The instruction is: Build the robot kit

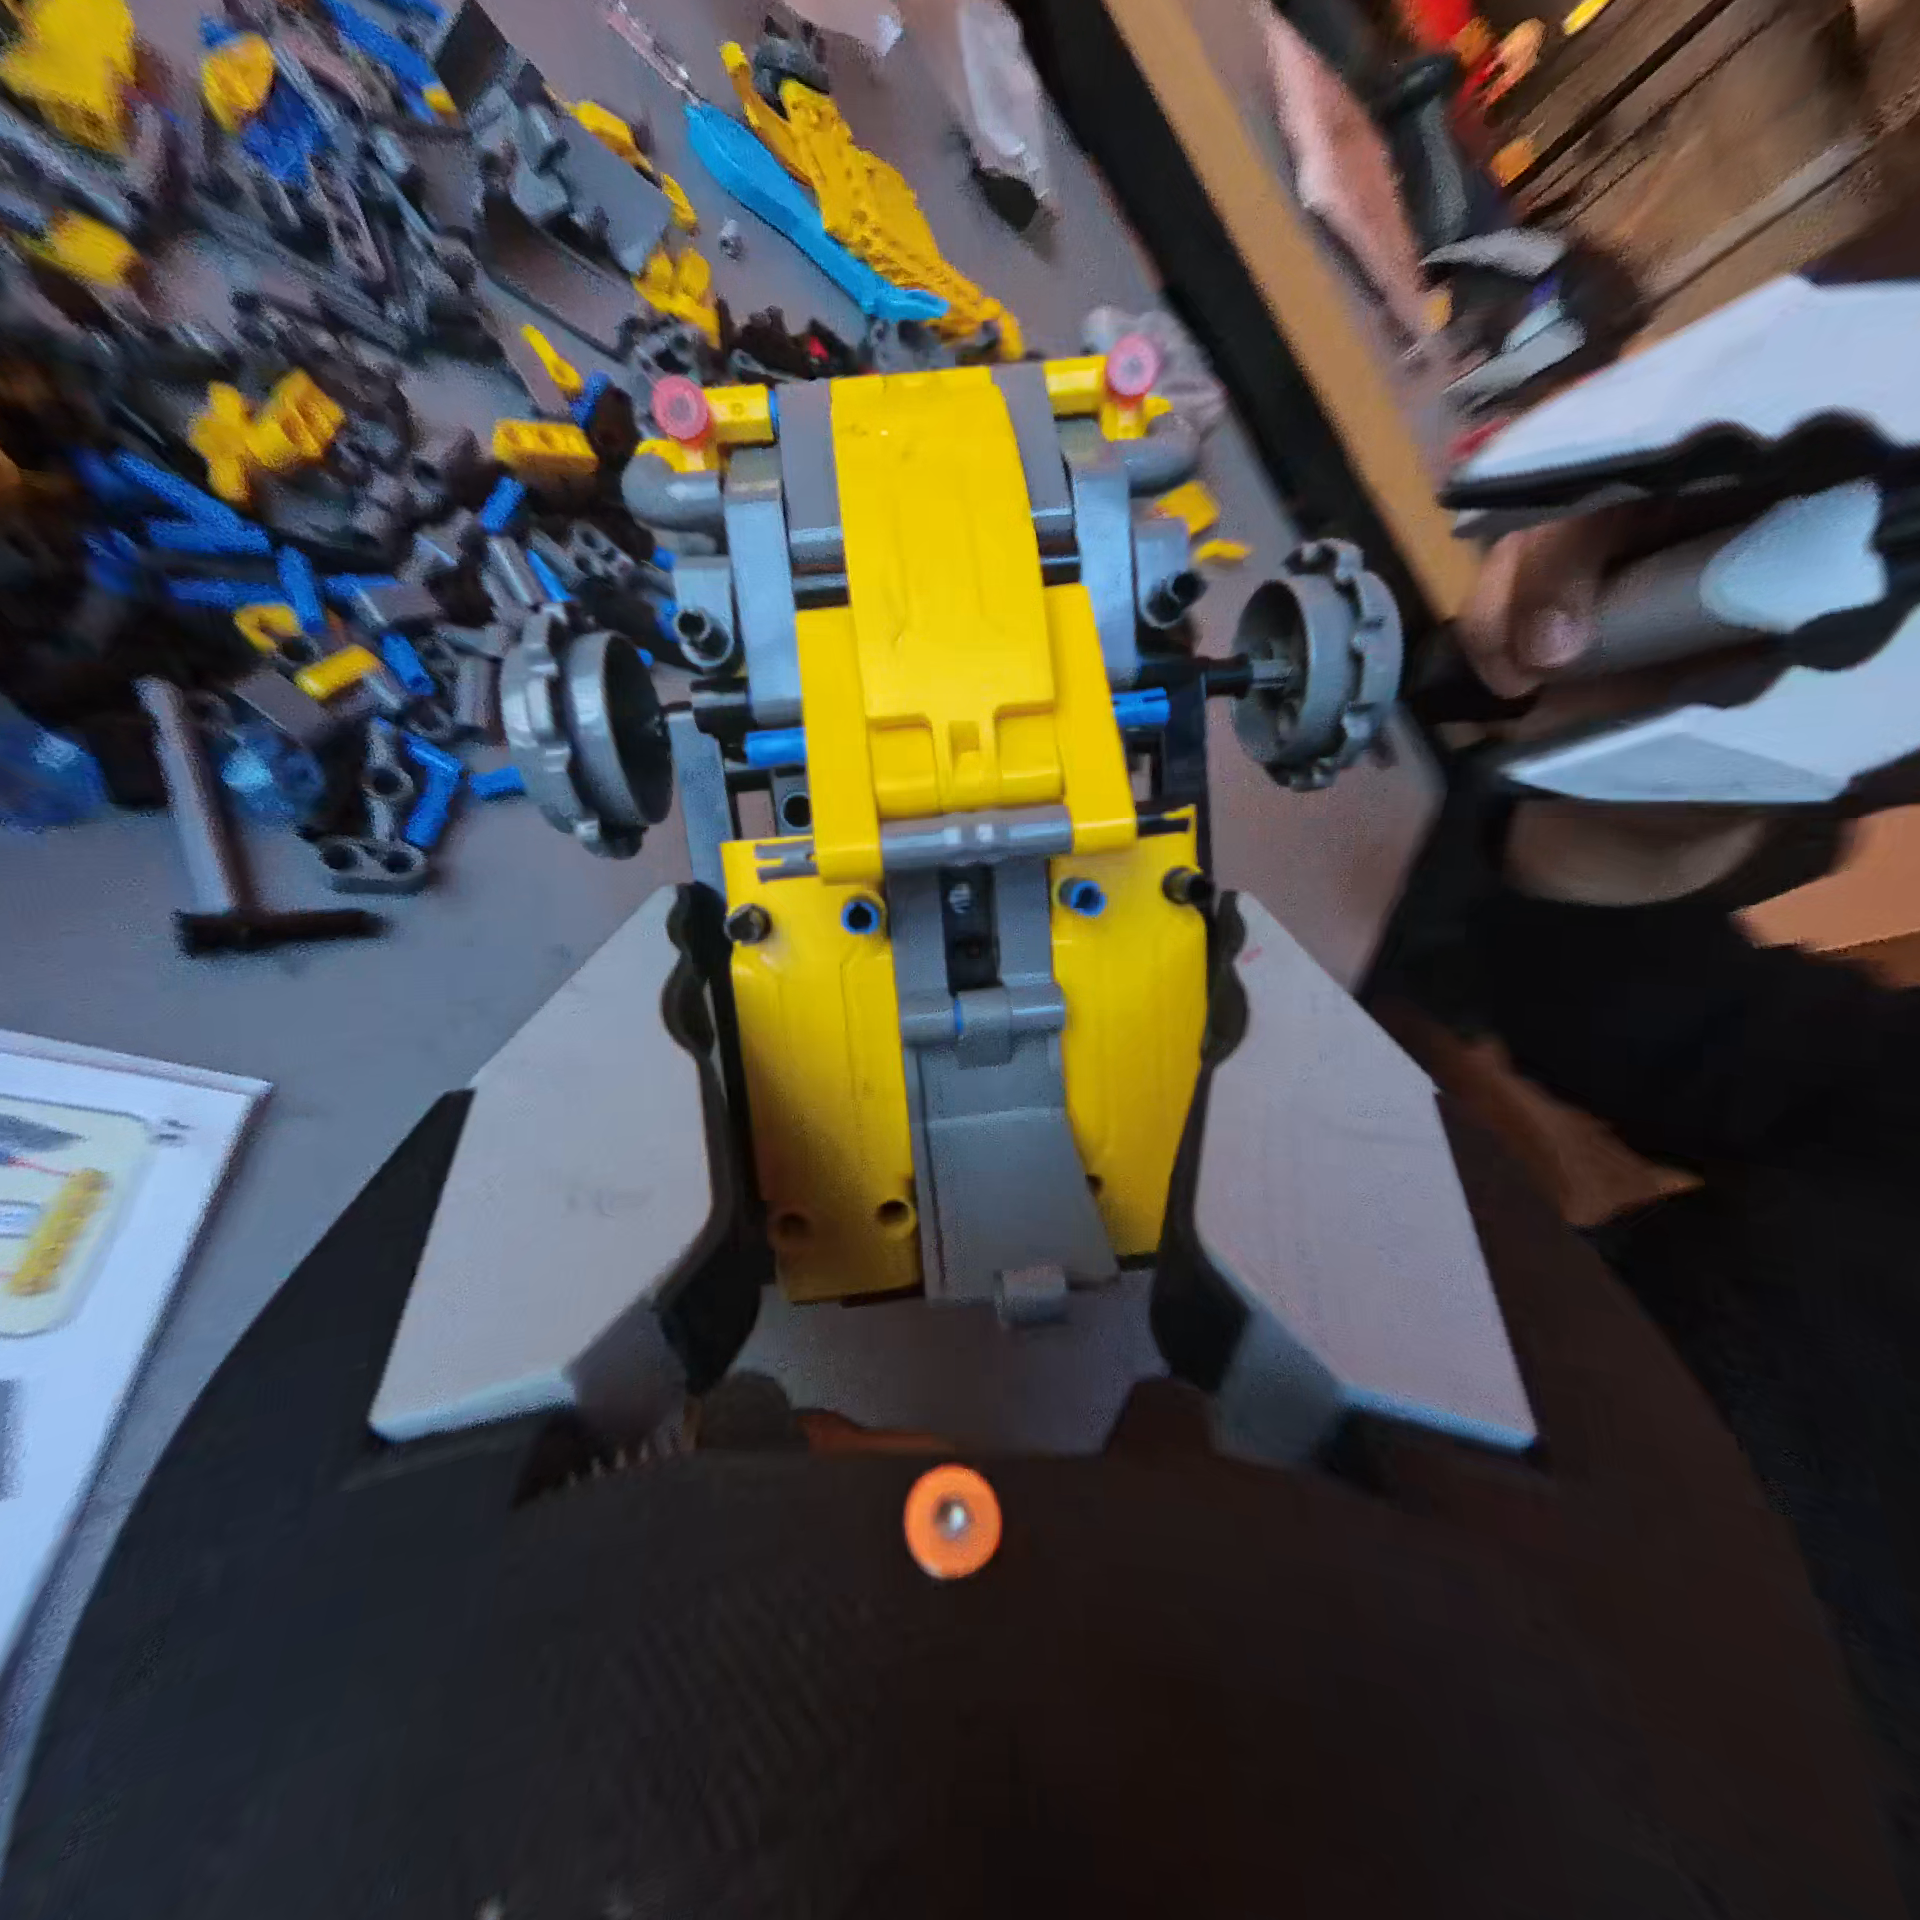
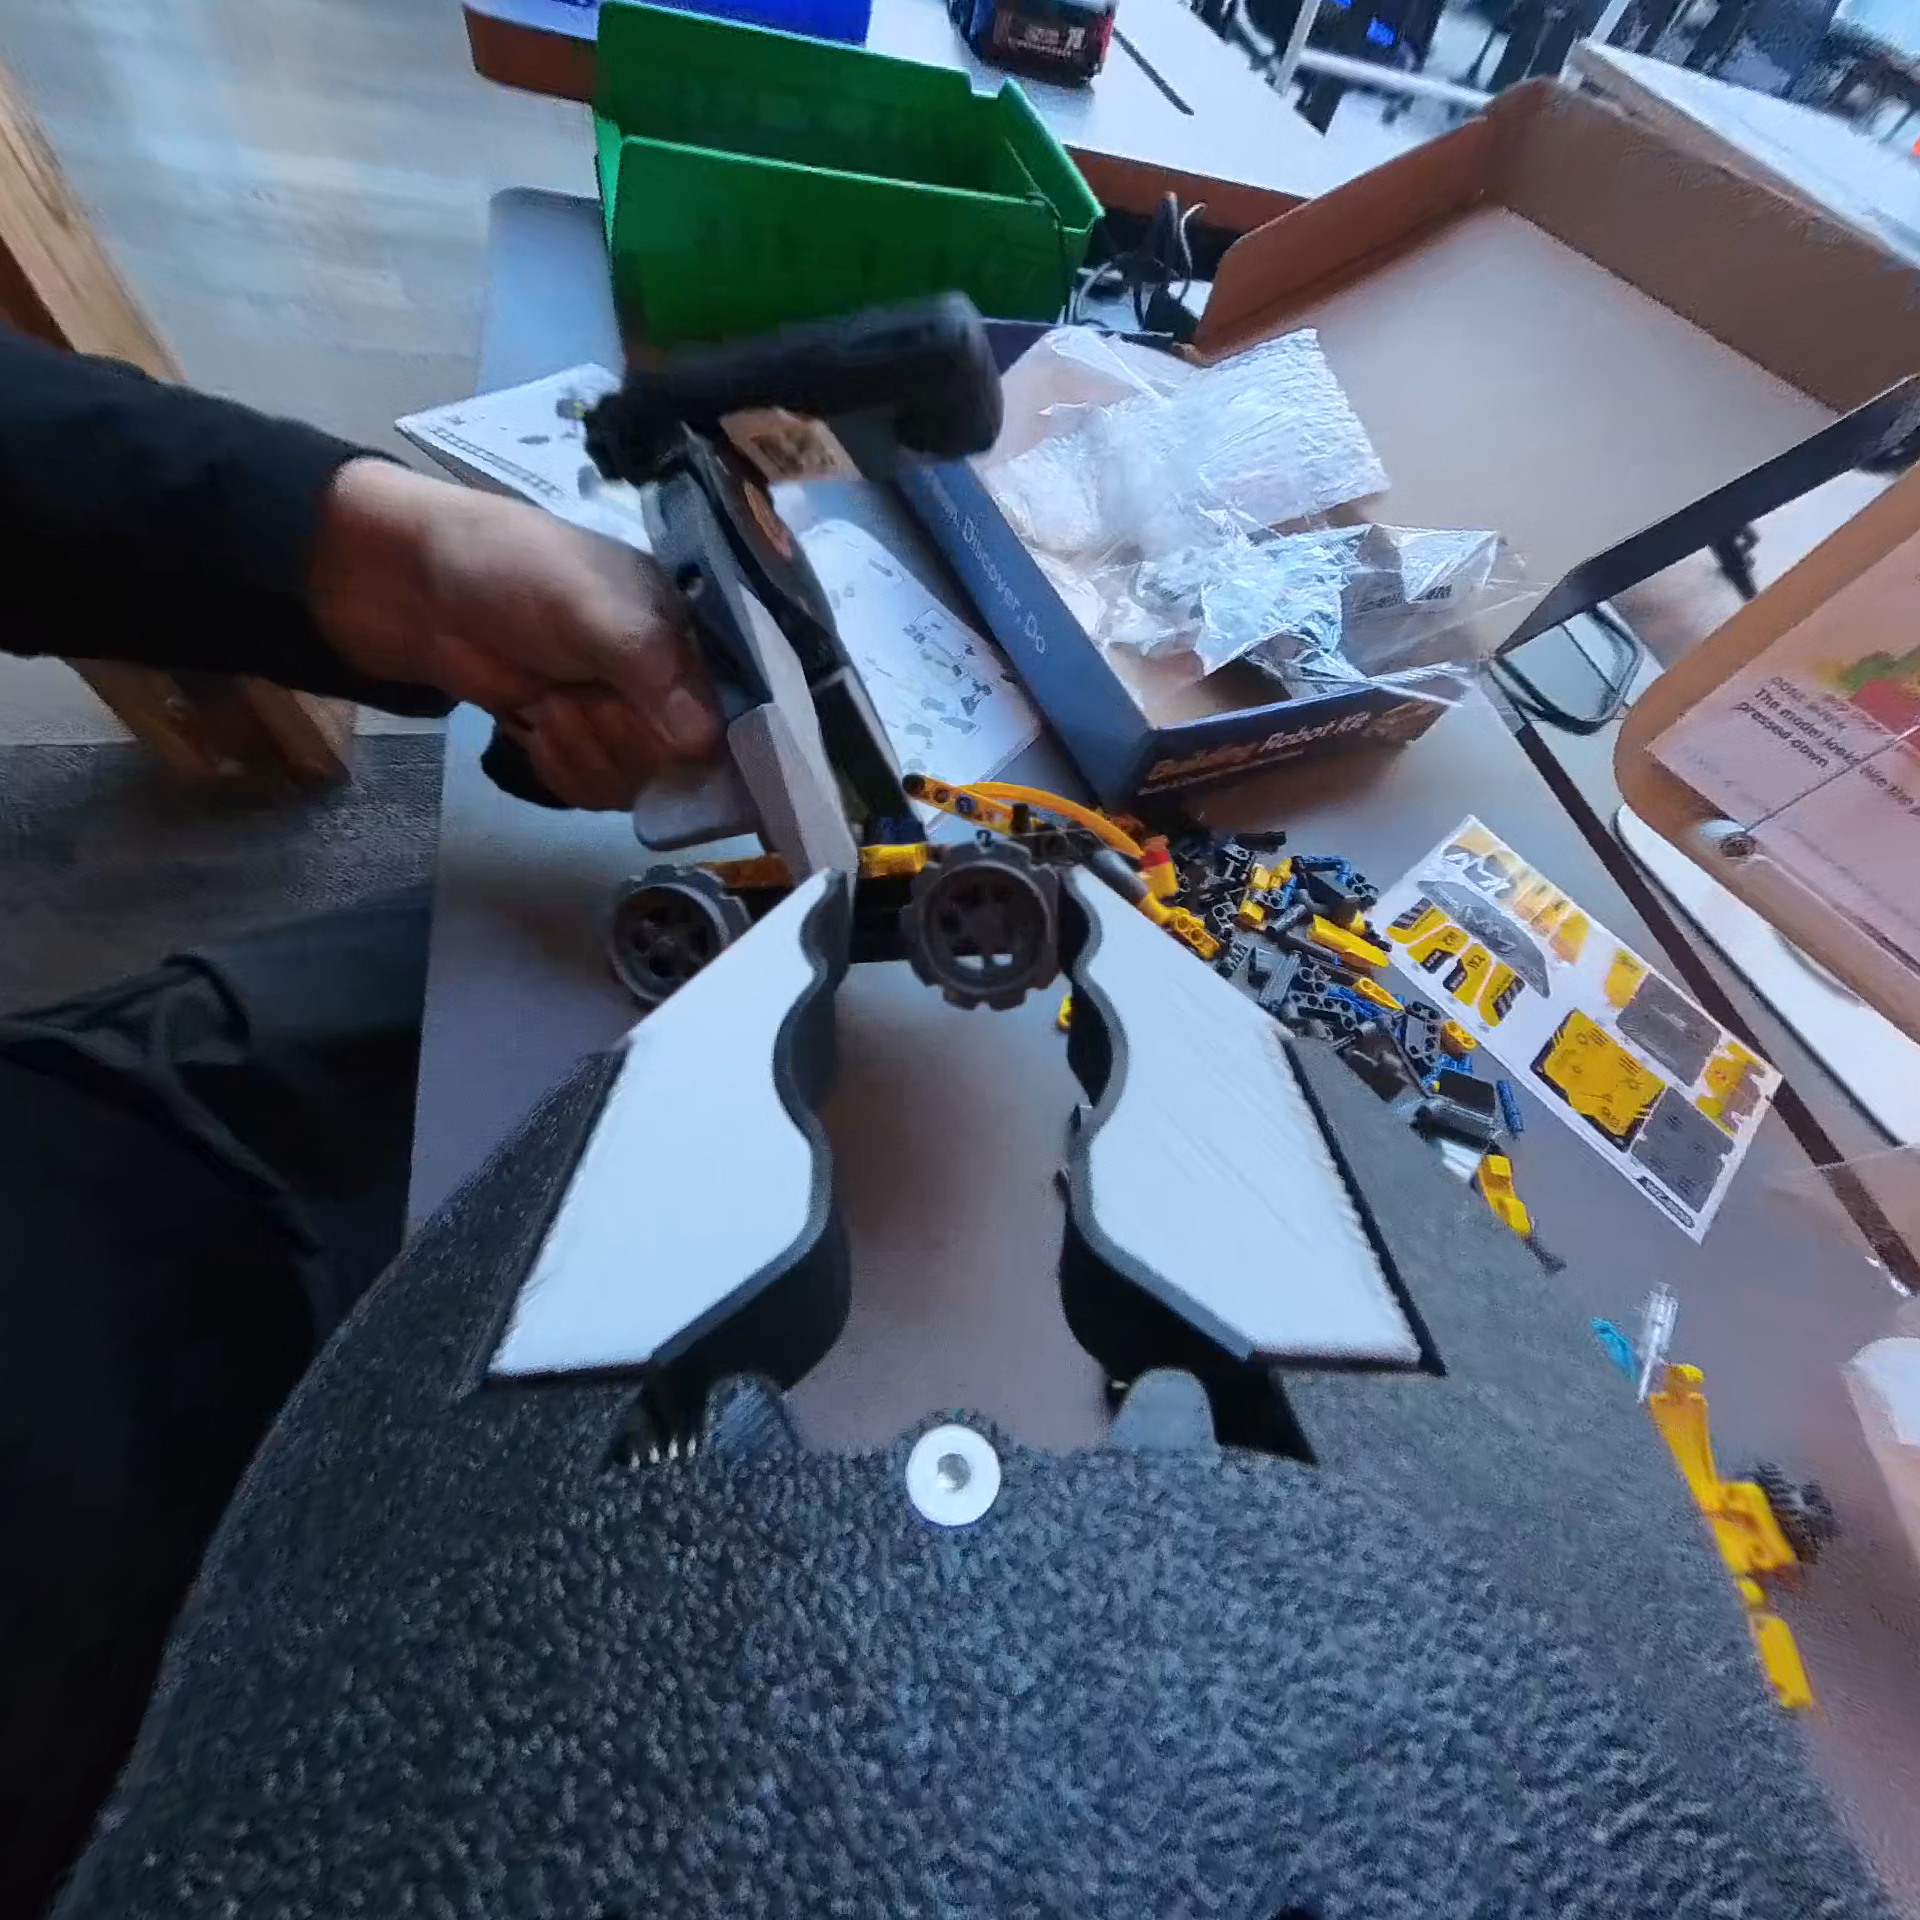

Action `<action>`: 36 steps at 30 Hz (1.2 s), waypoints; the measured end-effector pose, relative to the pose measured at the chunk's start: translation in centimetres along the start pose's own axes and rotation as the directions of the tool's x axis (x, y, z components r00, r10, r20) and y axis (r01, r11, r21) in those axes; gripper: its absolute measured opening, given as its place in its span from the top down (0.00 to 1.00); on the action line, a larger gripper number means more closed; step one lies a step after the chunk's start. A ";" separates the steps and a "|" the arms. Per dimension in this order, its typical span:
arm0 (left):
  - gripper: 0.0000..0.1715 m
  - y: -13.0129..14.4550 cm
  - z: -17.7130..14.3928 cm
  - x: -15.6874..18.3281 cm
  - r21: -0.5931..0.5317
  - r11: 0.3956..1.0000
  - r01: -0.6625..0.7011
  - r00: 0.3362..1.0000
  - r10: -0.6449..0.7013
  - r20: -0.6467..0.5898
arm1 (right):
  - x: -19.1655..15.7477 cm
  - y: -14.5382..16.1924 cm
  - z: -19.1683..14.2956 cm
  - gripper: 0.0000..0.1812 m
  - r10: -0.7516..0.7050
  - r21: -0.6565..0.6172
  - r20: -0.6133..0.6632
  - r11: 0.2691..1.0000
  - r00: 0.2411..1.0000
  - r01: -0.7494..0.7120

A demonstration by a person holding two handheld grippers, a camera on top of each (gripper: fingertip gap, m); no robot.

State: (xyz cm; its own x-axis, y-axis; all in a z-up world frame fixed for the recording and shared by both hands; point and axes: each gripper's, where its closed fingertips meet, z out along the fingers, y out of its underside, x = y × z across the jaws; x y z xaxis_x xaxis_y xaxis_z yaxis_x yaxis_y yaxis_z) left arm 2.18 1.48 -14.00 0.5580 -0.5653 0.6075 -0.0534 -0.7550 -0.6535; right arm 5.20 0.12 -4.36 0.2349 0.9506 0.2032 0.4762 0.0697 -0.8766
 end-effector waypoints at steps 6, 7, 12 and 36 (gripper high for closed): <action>0.45 0.9 0.5 -1.2 -0.151 0.927 -0.344 0.888 0.373 0.267 | -1.1 6.0 1.4 0.77 0.004 -0.089 -0.114 0.996 0.994 -0.014; 0.45 1.4 0.7 -1.0 -0.193 0.905 -0.378 0.873 0.418 0.253 | -1.4 6.8 1.2 0.77 0.016 -0.093 -0.123 0.995 0.992 -0.028; 0.45 4.4 1.7 0.3 -0.373 0.735 -0.567 0.770 0.633 0.078 | -3.4 9.9 -0.6 0.76 0.078 -0.100 -0.038 0.992 0.996 -0.082; 0.22 7.0 4.0 0.6 -0.560 0.631 -0.536 0.650 0.732 0.203 | -4.4 13.1 3.8 0.33 -0.133 -0.115 0.485 0.970 0.865 0.214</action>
State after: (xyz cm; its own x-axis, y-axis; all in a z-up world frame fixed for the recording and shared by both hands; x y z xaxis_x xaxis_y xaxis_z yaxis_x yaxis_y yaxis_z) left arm 5.45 -2.81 -20.07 0.4917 -0.8530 -0.1748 -0.7968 -0.3599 -0.4853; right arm 7.18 -2.02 -18.43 -0.2709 0.9592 0.0805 0.6099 0.2358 -0.7566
